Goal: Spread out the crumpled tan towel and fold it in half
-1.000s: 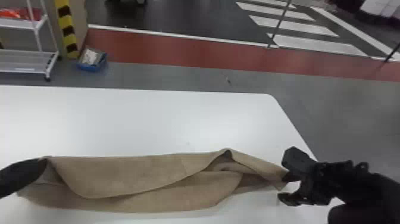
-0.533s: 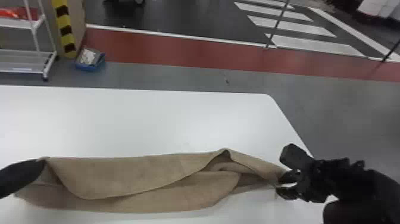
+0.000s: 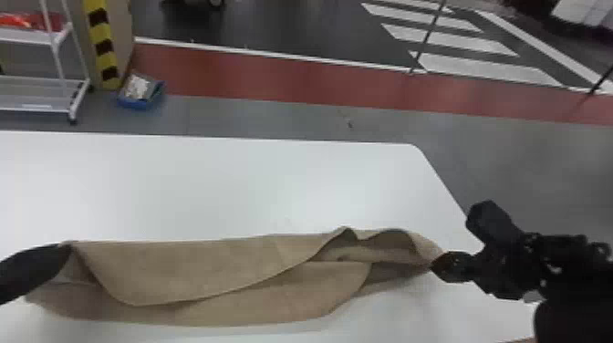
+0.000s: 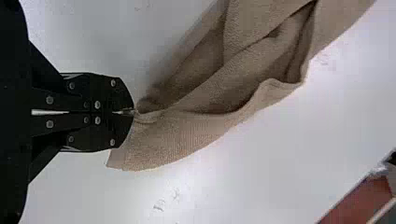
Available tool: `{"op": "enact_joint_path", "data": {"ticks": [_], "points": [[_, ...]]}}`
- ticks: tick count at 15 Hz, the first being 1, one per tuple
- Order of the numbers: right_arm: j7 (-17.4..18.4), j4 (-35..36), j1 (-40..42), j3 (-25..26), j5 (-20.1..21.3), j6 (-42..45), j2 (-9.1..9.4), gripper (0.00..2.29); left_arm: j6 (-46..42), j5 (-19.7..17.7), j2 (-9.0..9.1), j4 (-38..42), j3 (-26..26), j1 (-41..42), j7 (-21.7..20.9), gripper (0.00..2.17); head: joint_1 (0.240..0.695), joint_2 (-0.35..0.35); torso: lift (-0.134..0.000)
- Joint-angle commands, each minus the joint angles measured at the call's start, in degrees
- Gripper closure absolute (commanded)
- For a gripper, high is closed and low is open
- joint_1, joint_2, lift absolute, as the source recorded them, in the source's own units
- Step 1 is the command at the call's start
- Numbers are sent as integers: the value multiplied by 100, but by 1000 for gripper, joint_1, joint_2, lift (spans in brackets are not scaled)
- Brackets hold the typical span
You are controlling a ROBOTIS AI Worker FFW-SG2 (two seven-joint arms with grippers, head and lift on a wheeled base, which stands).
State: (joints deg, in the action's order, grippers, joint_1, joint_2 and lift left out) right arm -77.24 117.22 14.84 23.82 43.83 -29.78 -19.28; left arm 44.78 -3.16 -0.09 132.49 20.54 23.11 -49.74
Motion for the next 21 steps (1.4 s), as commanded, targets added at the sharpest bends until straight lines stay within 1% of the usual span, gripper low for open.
{"op": "enact_joint_path", "data": {"ticks": [1, 2, 3, 4, 6, 8, 10, 11, 12, 13, 14, 15, 17, 18, 19, 20, 21], "points": [[-28, 293, 1, 747, -999, 187, 39, 1214, 0, 0, 24, 4, 12, -9, -18, 1885, 695, -279, -120], [-19, 345, -34, 976, -1158, 398, 39, 1214, 0, 0, 24, 4, 12, -17, -18, 1885, 695, -279, -120], [51, 345, -104, 1125, -1228, 433, 39, 1214, 0, 9, 24, -4, 29, -44, -35, 1885, 695, -282, -120], [200, 337, -183, 1257, -1395, 380, 30, 1214, 0, 35, 24, -22, 47, -88, -97, 1885, 695, -288, -120], [754, 170, -280, 1609, -1861, 363, 65, 1214, 71, 62, 24, -66, 135, -176, -194, 1885, 695, -315, -120], [1211, -41, -491, 1881, -2063, 292, 65, 1214, 141, 53, 24, -66, 222, -184, -220, 1885, 695, -336, -120], [1580, -129, -640, 2057, -2265, 222, 56, 1214, 158, 35, 24, -92, 328, -184, -229, 1885, 695, -350, -120], [1730, -112, -658, 2083, -2326, 169, 65, 1214, 158, 35, 24, -101, 354, -193, -264, 1885, 695, -350, -120], [1791, -94, -658, 2101, -2493, 99, 74, 1214, 176, 79, 24, -101, 354, -220, -378, 1885, 695, -350, -120], [1747, -68, -658, 2083, -2643, -59, 74, 1214, 194, 88, 24, -101, 363, -281, -536, 1885, 695, -350, -120], [1721, -68, -658, 1969, -2599, -112, 74, 1214, 281, 255, 24, -145, 310, -387, -818, 1885, 695, -350, -120], [1730, -129, -667, 1758, -2450, -94, 65, 1214, 369, 448, 24, -233, 196, -474, -1037, 1882, 695, -350, -120], [1765, -419, -711, 1415, -2256, -130, 65, 1214, 598, 958, 24, -400, -217, -641, -1292, 1882, 695, -350, -120], [1791, -560, -772, 1301, -2168, -147, 74, 1214, 598, 1099, 24, -532, -437, -721, -1222, 1818, 695, -350, -120], [1817, -639, -816, 1248, -2177, -200, 74, 1214, 598, 1151, 24, -672, -621, -791, -1143, 1588, 695, -350, -120], [1817, -709, -878, 1213, -2160, -323, 83, 1214, 580, 1178, 24, -769, -832, -870, -853, 1150, 695, -350, -120], [1817, -736, -904, 1195, -2142, -376, 74, 1214, 580, 1178, 24, -787, -1008, -949, -510, 610, 695, -350, -120]]}}
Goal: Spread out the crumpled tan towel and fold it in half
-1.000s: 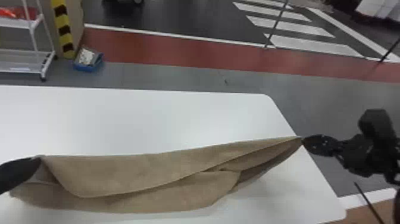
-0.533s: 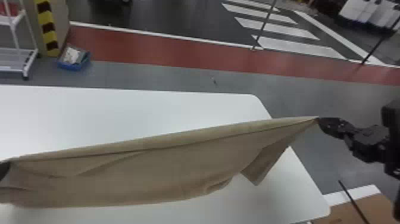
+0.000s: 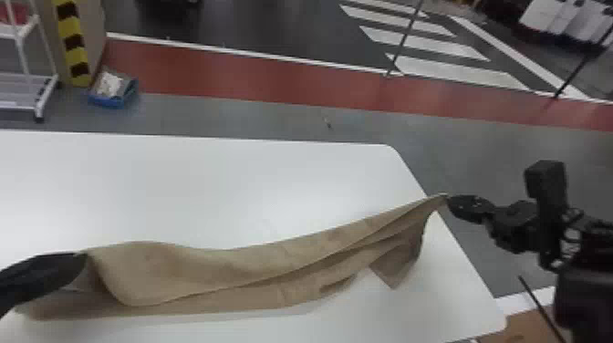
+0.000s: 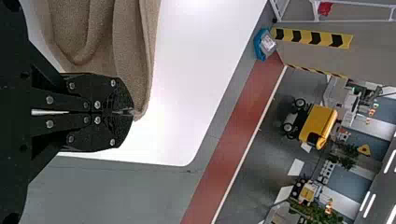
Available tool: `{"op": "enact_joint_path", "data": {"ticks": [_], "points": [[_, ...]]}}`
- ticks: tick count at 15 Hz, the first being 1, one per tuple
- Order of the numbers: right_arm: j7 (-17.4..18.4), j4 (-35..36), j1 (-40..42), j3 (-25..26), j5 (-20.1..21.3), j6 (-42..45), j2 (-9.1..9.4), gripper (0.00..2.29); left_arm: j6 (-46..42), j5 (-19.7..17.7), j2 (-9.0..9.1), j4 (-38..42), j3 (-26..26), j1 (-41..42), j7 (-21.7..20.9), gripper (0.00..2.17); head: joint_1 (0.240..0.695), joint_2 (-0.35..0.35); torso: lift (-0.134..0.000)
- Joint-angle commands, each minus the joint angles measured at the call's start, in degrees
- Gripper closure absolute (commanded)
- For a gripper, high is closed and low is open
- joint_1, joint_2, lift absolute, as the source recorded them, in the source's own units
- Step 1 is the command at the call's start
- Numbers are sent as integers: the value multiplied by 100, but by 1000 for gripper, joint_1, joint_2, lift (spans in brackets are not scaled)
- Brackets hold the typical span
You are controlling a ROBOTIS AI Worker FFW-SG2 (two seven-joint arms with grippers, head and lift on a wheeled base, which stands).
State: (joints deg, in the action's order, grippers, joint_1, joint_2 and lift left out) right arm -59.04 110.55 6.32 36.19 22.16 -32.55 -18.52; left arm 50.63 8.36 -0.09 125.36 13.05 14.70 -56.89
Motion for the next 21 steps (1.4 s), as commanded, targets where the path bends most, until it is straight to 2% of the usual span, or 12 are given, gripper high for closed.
{"op": "enact_joint_path", "data": {"ticks": [1, 2, 4, 5, 7, 8, 12, 14, 16, 17, 18, 21], "points": [[-3, -69, -44, -59, 43, -116, 6, 1214, -5, 51, 24, -91, -399, -213, 389, 313, 695, -350, -120], [-12, -69, -26, -59, 51, -134, 6, 1214, -5, 201, 24, -117, -575, -363, 565, 174, 695, -350, -120], [-12, -104, -17, -59, 51, -116, 6, 1214, -5, 658, 24, -407, -883, -635, 934, 161, 695, -350, -120], [-12, -122, -8, -59, 51, -116, 6, 1214, -110, 755, 24, -618, -1006, -732, 1180, 161, 695, -350, -120], [-12, -174, 0, -59, 43, -98, 33, 1214, -233, 1062, 24, -1005, -1155, -960, 1233, 164, 695, -350, -120], [-20, -174, 18, -59, 43, -81, 59, 1214, -233, 1238, 24, -926, -1164, -917, 1224, 167, 695, -350, -120], [-3, -297, 62, -24, 43, 42, 59, 1214, -251, 1036, 24, 533, -628, -73, 1268, 157, 695, -350, -120], [6, -306, 62, -50, 43, 42, 85, 1214, -251, 807, 24, 1043, -355, 402, 969, 245, 695, -350, -120], [50, -385, 27, -86, 51, 95, 94, 1214, -216, 394, 24, 1157, -109, 665, 169, 302, 695, -350, -120], [85, -412, 9, -130, 51, 95, 94, 1214, -233, 113, 24, 1149, -21, 771, -121, 329, 695, -350, -120], [85, -429, 0, -156, 51, 95, 103, 1214, -233, 16, 24, 1113, -21, 824, -358, 329, 695, -350, -120], [85, -420, 0, -173, 78, 95, 129, 1214, -251, 218, 24, 815, -285, 753, -464, 329, 695, -350, -120]]}}
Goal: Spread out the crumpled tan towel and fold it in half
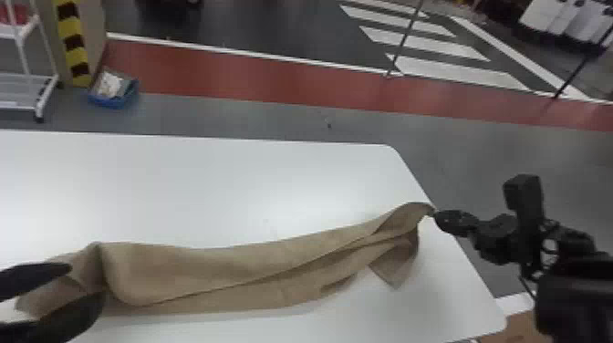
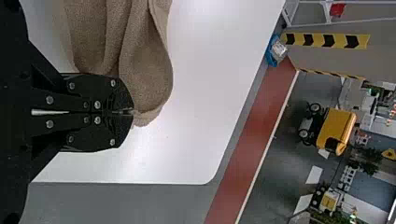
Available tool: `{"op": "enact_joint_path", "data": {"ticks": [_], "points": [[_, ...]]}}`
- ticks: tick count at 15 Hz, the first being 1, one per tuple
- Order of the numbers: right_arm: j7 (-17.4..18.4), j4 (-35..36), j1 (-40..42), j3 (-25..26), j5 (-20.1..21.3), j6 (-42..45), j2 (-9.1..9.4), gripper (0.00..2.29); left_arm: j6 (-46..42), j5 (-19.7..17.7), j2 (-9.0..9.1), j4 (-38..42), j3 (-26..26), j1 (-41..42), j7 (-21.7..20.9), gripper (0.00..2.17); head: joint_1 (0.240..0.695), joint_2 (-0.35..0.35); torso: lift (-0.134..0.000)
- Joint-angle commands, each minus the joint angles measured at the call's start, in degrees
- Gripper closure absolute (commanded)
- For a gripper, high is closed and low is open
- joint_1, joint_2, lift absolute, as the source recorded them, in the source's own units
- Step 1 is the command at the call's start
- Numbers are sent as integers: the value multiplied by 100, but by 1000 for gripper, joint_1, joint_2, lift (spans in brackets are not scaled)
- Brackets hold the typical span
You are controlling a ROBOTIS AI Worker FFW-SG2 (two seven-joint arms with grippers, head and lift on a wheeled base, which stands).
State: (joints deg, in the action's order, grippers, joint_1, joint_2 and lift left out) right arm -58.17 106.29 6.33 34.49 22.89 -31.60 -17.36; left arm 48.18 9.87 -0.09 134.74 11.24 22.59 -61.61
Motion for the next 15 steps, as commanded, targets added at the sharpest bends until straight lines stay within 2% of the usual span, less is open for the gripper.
{"op": "enact_joint_path", "data": {"ticks": [1, 4, 6, 8, 10, 13, 15], "points": [[-1, 6, -1, 23, 5, -18, 13, 1214, -5, 76, 24, -123, -174, -26, -18, 329, 695, -350, -120], [-1, 6, 17, 49, 5, 0, 31, 1214, -5, 199, 24, -369, -473, -211, -62, 329, 695, -350, -120], [-10, 41, 26, 40, 5, -18, 48, 1214, -5, 428, 24, -941, -649, -641, 26, 329, 695, -350, -120], [-10, 50, 26, 49, 5, -35, 48, 1214, -5, 489, 24, -1530, -684, -1116, 131, 329, 695, -350, -120], [-19, 67, 61, 67, 5, -53, 57, 1214, -5, 797, 24, -1978, -719, -1573, 210, 329, 695, -350, -120], [-19, 102, 61, 84, 5, -53, 57, 1214, 13, 850, 24, -2417, -772, -2136, 272, 329, 695, -350, -120], [-36, 138, 61, 67, 5, -53, 127, 1214, 13, 1096, 24, -2945, -1009, -2487, 289, 329, 695, -350, -120]]}}
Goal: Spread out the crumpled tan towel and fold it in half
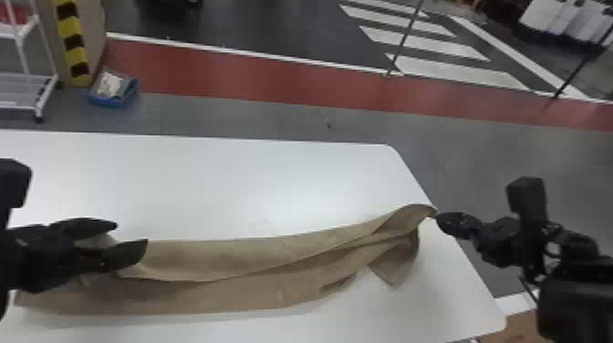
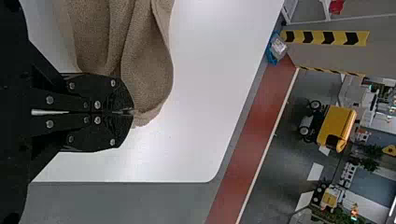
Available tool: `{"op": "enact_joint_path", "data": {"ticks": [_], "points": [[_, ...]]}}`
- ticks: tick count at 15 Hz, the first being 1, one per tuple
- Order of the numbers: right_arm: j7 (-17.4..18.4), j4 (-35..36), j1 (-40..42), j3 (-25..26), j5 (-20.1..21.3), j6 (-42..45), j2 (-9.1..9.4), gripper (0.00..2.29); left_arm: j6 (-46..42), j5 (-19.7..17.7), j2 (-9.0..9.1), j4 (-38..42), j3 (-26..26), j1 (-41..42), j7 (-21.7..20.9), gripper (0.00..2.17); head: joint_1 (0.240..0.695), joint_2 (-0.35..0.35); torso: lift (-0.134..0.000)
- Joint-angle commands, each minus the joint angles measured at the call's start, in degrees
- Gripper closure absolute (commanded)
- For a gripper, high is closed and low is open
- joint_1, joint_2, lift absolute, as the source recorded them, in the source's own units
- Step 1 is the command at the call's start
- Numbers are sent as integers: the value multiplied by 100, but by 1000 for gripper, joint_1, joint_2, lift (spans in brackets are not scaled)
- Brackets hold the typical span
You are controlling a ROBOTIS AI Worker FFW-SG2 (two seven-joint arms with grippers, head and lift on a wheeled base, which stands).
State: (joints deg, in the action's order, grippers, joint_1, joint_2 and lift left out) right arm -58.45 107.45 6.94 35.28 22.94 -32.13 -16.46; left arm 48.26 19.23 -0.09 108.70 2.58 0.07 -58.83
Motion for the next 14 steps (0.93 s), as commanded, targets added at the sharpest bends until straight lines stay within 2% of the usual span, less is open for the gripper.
{"op": "enact_joint_path", "data": {"ticks": [1, 3, 4, 6, 9, 11, 14], "points": [[-9, 39, 0, -4, 0, 0, 38, 1214, -13, 169, 24, -516, -179, -315, 65, 329, 695, -350, -120], [-9, 39, 0, 22, 0, 0, 29, 1214, -13, 213, 24, -648, -205, -368, 47, 329, 695, -350, -120], [-9, 39, 18, 31, 0, 18, 29, 1214, 5, 116, 24, -402, -108, -209, 39, 329, 695, -350, -120], [0, 13, 26, 57, -9, 53, 12, 1214, 180, -15, 24, 582, 208, 265, -23, 329, 695, -350, -120], [17, -49, 18, 40, -18, 88, 12, 1214, 198, -270, 24, 1576, 630, 1012, -111, 329, 695, -350, -120], [17, -75, -9, 5, -9, 88, 3, 1214, 233, -235, -18, 1663, 656, 1258, -216, 329, 695, -350, -120], [9, -58, -9, -13, -9, 88, 3, 1214, 198, -165, -53, 1031, 358, 1109, -128, 329, 695, -350, -120]]}}
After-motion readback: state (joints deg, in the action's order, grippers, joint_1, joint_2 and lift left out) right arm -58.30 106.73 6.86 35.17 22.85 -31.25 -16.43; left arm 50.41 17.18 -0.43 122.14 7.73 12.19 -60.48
